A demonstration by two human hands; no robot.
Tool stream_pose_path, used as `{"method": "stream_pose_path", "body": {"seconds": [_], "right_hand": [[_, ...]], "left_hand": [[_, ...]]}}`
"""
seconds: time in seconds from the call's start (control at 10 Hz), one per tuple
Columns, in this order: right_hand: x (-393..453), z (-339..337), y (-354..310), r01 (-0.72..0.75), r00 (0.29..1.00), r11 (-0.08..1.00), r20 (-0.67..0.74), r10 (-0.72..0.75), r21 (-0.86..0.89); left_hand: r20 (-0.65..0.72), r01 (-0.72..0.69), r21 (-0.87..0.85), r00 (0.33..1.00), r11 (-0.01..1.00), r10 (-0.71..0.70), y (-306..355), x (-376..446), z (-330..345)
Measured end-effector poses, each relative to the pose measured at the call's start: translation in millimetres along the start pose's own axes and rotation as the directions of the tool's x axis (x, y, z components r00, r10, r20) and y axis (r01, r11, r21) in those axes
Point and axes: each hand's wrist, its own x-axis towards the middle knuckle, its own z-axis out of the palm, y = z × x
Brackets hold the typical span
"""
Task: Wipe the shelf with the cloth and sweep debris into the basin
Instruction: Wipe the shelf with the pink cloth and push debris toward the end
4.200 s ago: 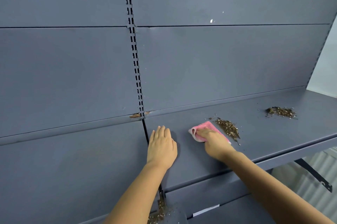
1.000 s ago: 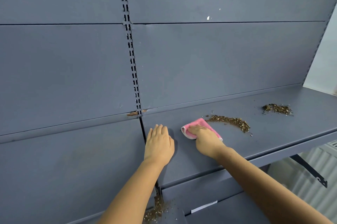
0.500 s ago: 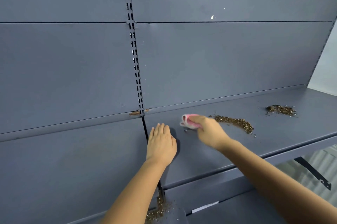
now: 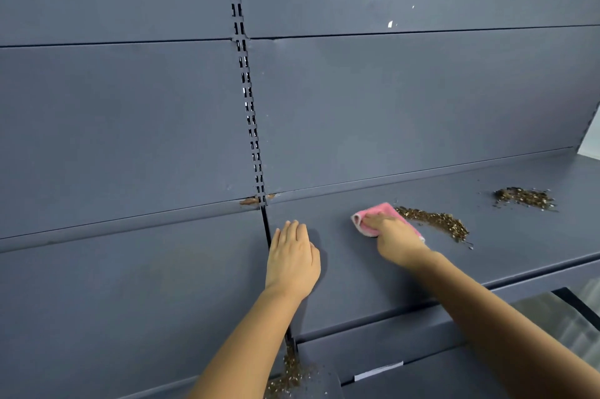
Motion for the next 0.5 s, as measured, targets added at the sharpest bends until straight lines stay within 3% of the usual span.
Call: {"method": "stream_pose_path", "body": {"seconds": [0.1, 0.2, 0.3, 0.5], "right_hand": [[-14.4, -1.0, 37.4, 0.032, 0.987, 0.994, -0.161, -0.015, 0.102], [-6.5, 0.1, 45.4, 0.015, 0.986, 0.989, -0.165, 0.010, 0.148], [-17.7, -16.3, 40.9, -0.047, 0.946, 0.978, -0.306, 0.110, 0.204], [-29.9, -17.8, 21.6, 0.045, 0.922, 0.980, -0.386, 0.034, 0.193]], "left_hand": [[0.001, 0.007, 0.004, 1.000, 1.000, -0.007, -0.2, 2.0, 0.6], [0.004, 0.009, 0.006, 1.000, 1.000, -0.010, 0.0, 2.1, 0.9], [0.003, 0.005, 0.008, 1.000, 1.000, -0.005, -0.4, 2.9, 1.2], [0.001, -0.001, 0.017, 1.000, 1.000, 0.001, -0.5, 3.5, 1.7]]}}
